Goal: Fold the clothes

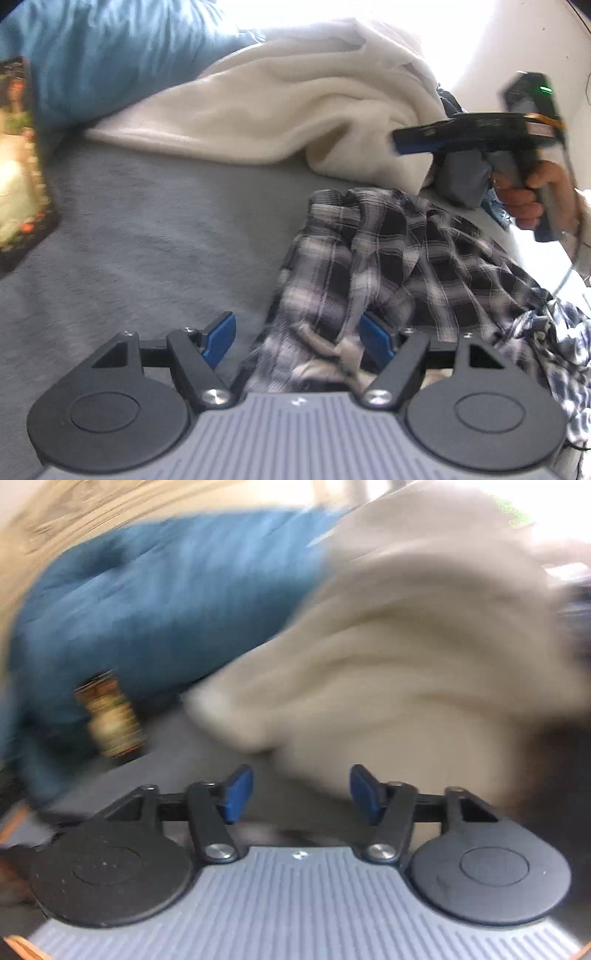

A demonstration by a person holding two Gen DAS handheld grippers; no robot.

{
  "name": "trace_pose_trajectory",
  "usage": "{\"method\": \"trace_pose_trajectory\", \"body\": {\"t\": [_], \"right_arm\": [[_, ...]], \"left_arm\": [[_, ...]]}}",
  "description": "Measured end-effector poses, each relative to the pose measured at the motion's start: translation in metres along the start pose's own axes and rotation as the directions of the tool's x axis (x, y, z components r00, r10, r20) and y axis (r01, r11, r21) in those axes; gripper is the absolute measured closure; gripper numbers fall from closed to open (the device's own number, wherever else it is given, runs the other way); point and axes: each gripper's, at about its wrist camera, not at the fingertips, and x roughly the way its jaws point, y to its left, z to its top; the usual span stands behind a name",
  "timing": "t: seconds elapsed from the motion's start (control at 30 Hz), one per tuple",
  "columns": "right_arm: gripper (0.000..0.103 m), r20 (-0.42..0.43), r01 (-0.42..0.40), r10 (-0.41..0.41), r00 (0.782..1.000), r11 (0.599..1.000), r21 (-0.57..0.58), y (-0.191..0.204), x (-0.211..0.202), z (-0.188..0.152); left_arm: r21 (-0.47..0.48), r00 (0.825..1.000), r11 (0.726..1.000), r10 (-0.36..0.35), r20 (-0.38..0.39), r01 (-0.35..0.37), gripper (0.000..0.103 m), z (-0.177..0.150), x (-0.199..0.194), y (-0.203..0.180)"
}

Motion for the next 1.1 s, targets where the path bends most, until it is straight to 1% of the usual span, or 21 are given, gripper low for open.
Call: {"method": "trace_pose_trajectory", "body": {"t": [0.03, 0.07, 0.17, 0.23, 0.3, 0.37, 0.4, 0.43, 0.47, 0.5, 0.57, 0.6, 0.7, 0.77, 0.8, 0.83, 0.93, 0.97, 1.0, 1.07, 1.1], "right_arm": [[0.038, -0.051, -0.069, 0.068, 0.996, 0.998, -0.011, 0.005, 0.019, 0.005], [0.037, -0.105, -0.115, 0.112, 0.988, 0.993, -0.02, 0.007, 0.038, 0.006], [0.036, -0.265, -0.144, 0.129, 0.956, 0.989, -0.037, 0.013, 0.088, 0.004], [0.037, -0.301, -0.119, 0.106, 0.948, 0.993, -0.025, 0.011, 0.093, -0.011], [0.039, -0.28, -0.117, 0.115, 0.953, 0.993, 0.008, 0.009, 0.086, -0.022], [0.05, -0.268, -0.115, 0.126, 0.955, 0.992, 0.056, 0.009, 0.081, -0.026], [0.053, -0.266, -0.112, 0.126, 0.956, 0.991, 0.066, 0.011, 0.08, -0.027], [0.063, -0.269, -0.109, 0.121, 0.956, 0.992, 0.059, 0.015, 0.08, -0.028], [0.077, -0.273, -0.109, 0.119, 0.955, 0.993, 0.052, 0.02, 0.08, -0.028], [0.079, -0.277, -0.112, 0.119, 0.954, 0.993, 0.04, 0.026, 0.079, -0.028], [0.083, -0.27, -0.091, 0.077, 0.96, 0.995, -0.041, 0.046, 0.083, -0.03], [0.085, -0.253, -0.089, 0.066, 0.965, 0.993, -0.078, 0.053, 0.08, -0.029], [0.088, -0.147, -0.118, 0.098, 0.984, 0.984, -0.132, 0.062, 0.057, -0.023], [0.089, -0.029, -0.17, 0.168, 0.985, 0.975, -0.141, 0.064, 0.041, -0.019], [0.089, 0.008, -0.179, 0.183, 0.983, 0.972, -0.154, 0.067, 0.038, -0.017], [0.089, 0.024, -0.169, 0.175, 0.984, 0.972, -0.164, 0.069, 0.043, -0.018], [0.09, 0.028, -0.136, 0.14, 0.99, 0.983, -0.125, 0.064, 0.06, -0.024], [0.09, 0.028, -0.124, 0.128, 0.991, 0.986, -0.112, 0.062, 0.066, -0.027], [0.09, 0.029, -0.113, 0.117, 0.993, 0.989, -0.099, 0.061, 0.072, -0.029], [0.09, 0.03, -0.091, 0.093, 0.995, 0.993, -0.073, 0.057, 0.083, -0.034], [0.09, 0.03, -0.079, 0.081, 0.996, 0.995, -0.059, 0.055, 0.089, -0.036]], "left_arm": [[0.001, 1.0, 1.0, 0.001, -0.014, -0.001, 0.029, -0.002, -0.006, 0.003], [0.004, 1.0, 1.0, 0.006, -0.029, -0.006, 0.029, -0.005, -0.011, 0.006], [0.007, 0.995, 1.0, 0.027, -0.093, -0.026, 0.029, -0.015, -0.018, 0.014], [-0.004, 0.992, 0.999, 0.032, -0.122, -0.033, 0.028, -0.019, -0.014, 0.018], [-0.016, 0.989, 0.999, 0.036, -0.142, -0.038, 0.028, -0.022, -0.01, 0.021], [-0.024, 0.987, 0.999, 0.037, -0.156, -0.041, 0.028, -0.025, -0.006, 0.022], [-0.021, 0.987, 0.999, 0.034, -0.156, -0.038, 0.028, -0.024, -0.006, 0.022], [-0.017, 0.987, 0.999, 0.031, -0.157, -0.034, 0.029, -0.025, -0.005, 0.021], [-0.012, 0.986, 1.0, 0.026, -0.162, -0.028, 0.029, -0.026, -0.006, 0.021], [-0.004, 0.985, 1.0, 0.021, -0.173, -0.022, 0.029, -0.028, -0.007, 0.021], [0.023, 0.98, 1.0, 0.022, -0.2, -0.018, 0.029, -0.03, -0.007, 0.018], [0.042, 0.978, 0.999, 0.03, -0.208, -0.022, 0.03, -0.03, -0.007, 0.017], [0.064, 0.973, 0.997, 0.047, -0.224, -0.033, 0.036, -0.03, -0.009, 0.017], [0.049, 0.973, 0.998, 0.05, -0.225, -0.04, 0.04, -0.029, -0.01, 0.02], [0.04, 0.973, 0.998, 0.05, -0.225, -0.042, 0.042, -0.029, -0.011, 0.022], [0.032, 0.973, 0.999, 0.05, -0.224, -0.044, 0.043, -0.029, -0.012, 0.024], [0.011, 0.974, 0.998, 0.055, -0.219, -0.054, 0.049, -0.029, -0.014, 0.028], [0.012, 0.975, 0.998, 0.063, -0.213, -0.061, 0.054, -0.03, -0.015, 0.028], [0.009, 0.976, 0.998, 0.067, -0.206, -0.067, 0.065, -0.03, -0.017, 0.028], [-0.012, 0.98, 0.997, 0.073, -0.187, -0.077, 0.074, -0.031, -0.022, 0.028], [-0.022, 0.982, 0.997, 0.073, -0.174, -0.078, 0.083, -0.03, -0.027, 0.028]]}}
